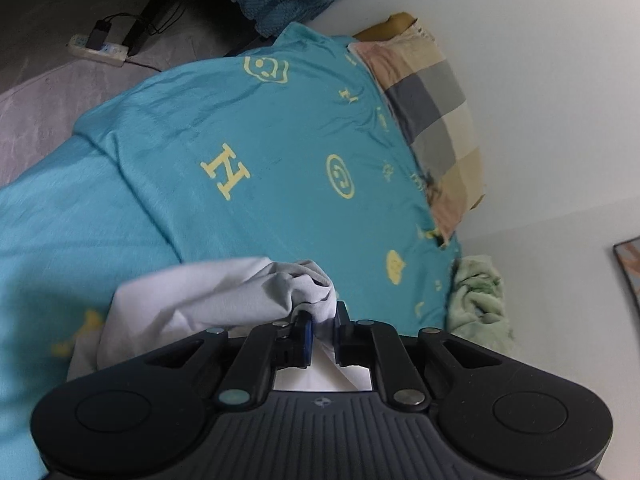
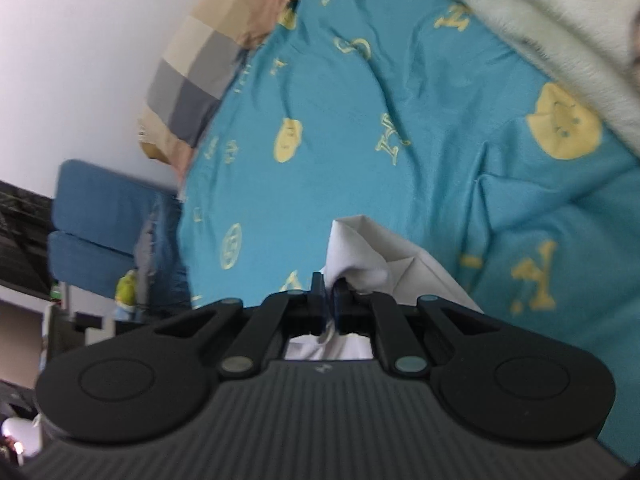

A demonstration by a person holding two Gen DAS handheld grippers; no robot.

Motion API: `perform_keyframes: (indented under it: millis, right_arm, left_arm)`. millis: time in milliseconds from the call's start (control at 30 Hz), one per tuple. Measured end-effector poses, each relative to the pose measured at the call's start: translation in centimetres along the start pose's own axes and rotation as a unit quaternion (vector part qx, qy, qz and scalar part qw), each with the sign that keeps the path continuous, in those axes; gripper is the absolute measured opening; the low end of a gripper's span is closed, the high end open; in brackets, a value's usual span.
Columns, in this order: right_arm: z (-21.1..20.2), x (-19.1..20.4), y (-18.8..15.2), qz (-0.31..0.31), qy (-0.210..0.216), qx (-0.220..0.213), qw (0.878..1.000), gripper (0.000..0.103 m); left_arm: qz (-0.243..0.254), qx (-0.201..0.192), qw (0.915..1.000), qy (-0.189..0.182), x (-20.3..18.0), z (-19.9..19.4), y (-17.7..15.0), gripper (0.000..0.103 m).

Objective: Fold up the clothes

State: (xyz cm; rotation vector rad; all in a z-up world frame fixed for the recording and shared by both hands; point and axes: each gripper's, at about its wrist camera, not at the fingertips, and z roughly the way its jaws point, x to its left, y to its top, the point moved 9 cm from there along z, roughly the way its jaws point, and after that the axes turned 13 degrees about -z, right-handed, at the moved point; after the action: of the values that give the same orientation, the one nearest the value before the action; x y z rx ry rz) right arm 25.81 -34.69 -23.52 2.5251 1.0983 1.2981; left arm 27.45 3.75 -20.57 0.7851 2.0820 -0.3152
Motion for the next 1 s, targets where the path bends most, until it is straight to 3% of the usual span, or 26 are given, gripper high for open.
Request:
perform_keyframes:
  millis: [133,300,367,400,433,467,533,600,633,700,833,1000]
  right_arm:
    - [3.8,-1.9,-0.7,-0.007,-0.028,0.019,0.999,0.006]
    - [4.5,-1.6,-0.6,-0.033,-0.039,0.026,0.998,0.008]
    - [4.1,-1.2,-0.7,-0.057,-0.043,0.022,0.997,0.008]
    - [3.9,-1.0,-0.7,-0.069,-0.046,0.021,0.996,0.009]
    - [3.5,-0.6,-0.7,-0.085,-0.047,0.018,0.995,0.011]
    - [3.1,-0.2,-0.7,-0.103,-0.049,0.012,0.993,0.013]
    - [2.0,0.7,-0.8,-0.139,-0.051,-0.003,0.989,0.029]
    - [0.8,2.1,-0.5,-0.178,-0.045,-0.028,0.983,0.045]
    - [0.0,2.9,-0.5,-0.201,-0.039,-0.041,0.978,0.055]
    - [-0.7,4.3,-0.7,-0.241,-0.028,-0.056,0.969,0.064]
    - [-0.5,6.4,-1.9,-0.312,-0.002,-0.049,0.949,0.065]
    - [3.8,5.5,-3.5,-0.387,-0.044,-0.007,0.921,0.064]
  left_arm:
    - [0.027,0.008,0.9995,0.016,1.3,3.0,0.6,0.011]
    - [0.055,0.013,0.998,0.029,1.8,4.1,0.7,0.013]
    - [0.083,0.012,0.9961,0.029,1.3,3.6,0.3,0.019]
    - [0.1,0.011,0.9944,0.03,1.0,3.4,0.0,0.028]
    - [0.122,0.005,0.9919,0.034,0.5,3.0,-0.3,0.044]
    - [0.146,-0.004,0.9886,0.039,0.0,2.6,-0.6,0.052]
    - [0.195,-0.023,0.9791,0.051,-1.0,1.8,-1.3,0.072]
    - [0.242,-0.043,0.9673,0.061,-1.9,1.1,-1.9,0.083]
    - [0.261,-0.049,0.9621,0.064,-2.2,0.9,-2.2,0.084]
    - [0.297,-0.062,0.9504,0.07,-2.8,0.6,-2.9,0.084]
    - [0.337,-0.065,0.9344,0.096,-2.7,1.7,-3.6,0.084]
    - [0.362,-0.052,0.9207,0.137,-1.3,4.3,-4.0,0.084]
